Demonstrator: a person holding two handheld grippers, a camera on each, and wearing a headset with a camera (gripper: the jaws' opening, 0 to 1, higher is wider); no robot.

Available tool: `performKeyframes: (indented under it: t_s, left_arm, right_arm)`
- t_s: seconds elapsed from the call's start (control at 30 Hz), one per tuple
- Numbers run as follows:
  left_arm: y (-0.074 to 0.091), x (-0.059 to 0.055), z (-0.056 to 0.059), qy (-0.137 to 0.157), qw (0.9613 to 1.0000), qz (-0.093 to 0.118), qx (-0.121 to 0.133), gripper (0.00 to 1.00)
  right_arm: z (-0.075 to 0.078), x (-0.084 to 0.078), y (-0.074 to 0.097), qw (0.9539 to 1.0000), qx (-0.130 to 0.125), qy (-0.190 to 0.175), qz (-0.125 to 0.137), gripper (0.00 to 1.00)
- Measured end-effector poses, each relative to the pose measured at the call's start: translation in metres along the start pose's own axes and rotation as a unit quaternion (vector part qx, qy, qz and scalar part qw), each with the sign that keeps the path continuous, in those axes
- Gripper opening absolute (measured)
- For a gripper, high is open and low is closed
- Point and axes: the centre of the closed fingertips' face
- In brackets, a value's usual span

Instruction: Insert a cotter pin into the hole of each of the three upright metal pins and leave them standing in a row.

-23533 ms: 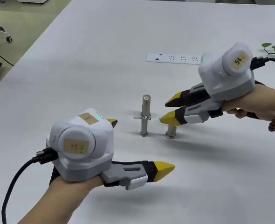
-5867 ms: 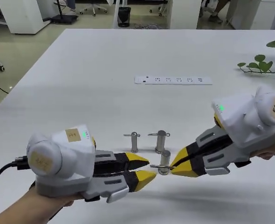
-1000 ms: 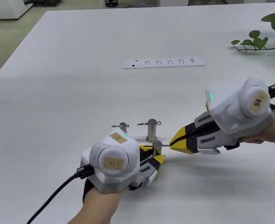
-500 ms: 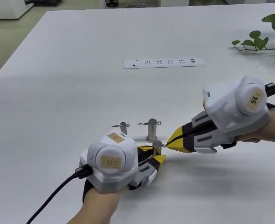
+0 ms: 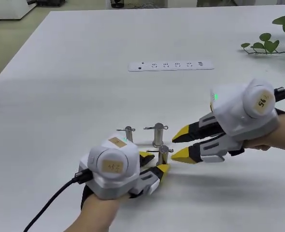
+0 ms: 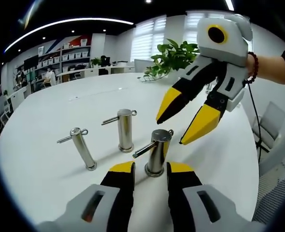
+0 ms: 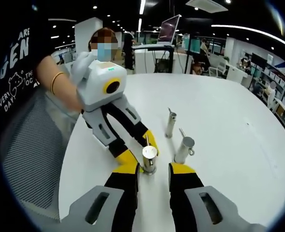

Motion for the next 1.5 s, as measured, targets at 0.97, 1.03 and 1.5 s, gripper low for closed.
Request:
performKeyframes:
  t_s: [0.97, 1.03, 1.5]
  left_arm:
    - [0.037, 0.008, -0.018, 0.006, 0.9998, 0.009, 0.016, 0.55]
    - [0.039, 0.007, -0.020, 0.009, 0.9997, 0.010, 0.018, 0.56]
    - [0.054, 0.013, -0.033, 0.019, 0.9988, 0.027, 0.037, 0.70]
  right_arm:
    - [-0.001, 0.007, -0.032, 0.9994, 0.008, -0.035, -0.005, 0.14]
    - [0.000, 0.005, -0.032, 0.9994, 0.008, -0.033, -0.008, 0.14]
    - [0.000, 0.004, -0.034, 0.9997, 0.014, -0.018, -0.007, 0.09]
Point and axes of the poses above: the centre of the closed fingertips' face, and the gripper's own axes: y roughly backward along the fingers, z roughly to its right, x roughly out of its top, and after that the axes turned 6 degrees about x, right-handed
